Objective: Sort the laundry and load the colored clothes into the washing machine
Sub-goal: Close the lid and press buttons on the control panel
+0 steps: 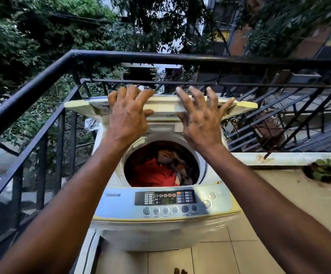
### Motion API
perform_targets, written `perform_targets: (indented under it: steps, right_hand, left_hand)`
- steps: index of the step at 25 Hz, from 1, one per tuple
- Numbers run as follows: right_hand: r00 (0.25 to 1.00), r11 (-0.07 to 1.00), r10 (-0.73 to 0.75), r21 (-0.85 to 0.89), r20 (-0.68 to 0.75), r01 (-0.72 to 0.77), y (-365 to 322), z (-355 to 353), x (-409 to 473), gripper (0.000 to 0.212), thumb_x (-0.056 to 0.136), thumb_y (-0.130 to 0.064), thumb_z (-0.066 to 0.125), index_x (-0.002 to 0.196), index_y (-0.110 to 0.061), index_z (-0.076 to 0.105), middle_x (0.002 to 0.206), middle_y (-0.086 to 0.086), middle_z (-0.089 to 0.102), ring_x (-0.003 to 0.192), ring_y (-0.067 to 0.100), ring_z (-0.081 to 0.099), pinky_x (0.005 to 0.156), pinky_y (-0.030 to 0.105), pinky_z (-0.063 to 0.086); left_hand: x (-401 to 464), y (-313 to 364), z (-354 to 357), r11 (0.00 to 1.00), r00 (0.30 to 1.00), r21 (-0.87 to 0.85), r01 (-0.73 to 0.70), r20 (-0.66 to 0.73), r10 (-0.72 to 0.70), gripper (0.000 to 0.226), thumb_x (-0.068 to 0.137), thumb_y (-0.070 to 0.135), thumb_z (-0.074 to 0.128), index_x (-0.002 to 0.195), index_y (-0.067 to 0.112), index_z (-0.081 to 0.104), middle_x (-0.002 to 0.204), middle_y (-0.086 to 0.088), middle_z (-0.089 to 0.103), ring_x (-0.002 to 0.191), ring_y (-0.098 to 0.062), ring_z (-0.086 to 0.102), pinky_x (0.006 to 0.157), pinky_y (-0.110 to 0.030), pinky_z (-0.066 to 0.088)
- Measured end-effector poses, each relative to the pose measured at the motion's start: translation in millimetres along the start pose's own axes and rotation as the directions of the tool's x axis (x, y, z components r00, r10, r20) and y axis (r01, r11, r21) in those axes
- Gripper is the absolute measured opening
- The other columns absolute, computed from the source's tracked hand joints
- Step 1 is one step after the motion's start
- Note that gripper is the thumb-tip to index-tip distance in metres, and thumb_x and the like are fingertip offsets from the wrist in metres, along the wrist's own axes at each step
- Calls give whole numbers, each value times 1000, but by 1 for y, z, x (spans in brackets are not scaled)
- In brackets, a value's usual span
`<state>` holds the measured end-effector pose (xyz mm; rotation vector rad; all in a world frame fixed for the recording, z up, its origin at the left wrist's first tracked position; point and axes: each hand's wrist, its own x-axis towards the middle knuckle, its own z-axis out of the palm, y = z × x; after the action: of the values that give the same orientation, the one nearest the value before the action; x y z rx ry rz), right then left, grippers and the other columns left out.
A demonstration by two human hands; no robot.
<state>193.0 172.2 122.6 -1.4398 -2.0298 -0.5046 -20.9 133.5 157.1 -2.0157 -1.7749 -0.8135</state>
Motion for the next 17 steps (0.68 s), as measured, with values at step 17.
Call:
perform_targets:
  steps: [17]
  right_hand:
    - [949,997,30,64,314,-52,-24,17,-158,53,96,-36,60,145,-47,43,144,-2,53,140,31,41,96,91,1]
  left_hand:
    - [-147,27,49,999,966,-38,13,259,-3,45,79,34,66,122,33,51,96,-2,47,94,-24,44,82,-40,28]
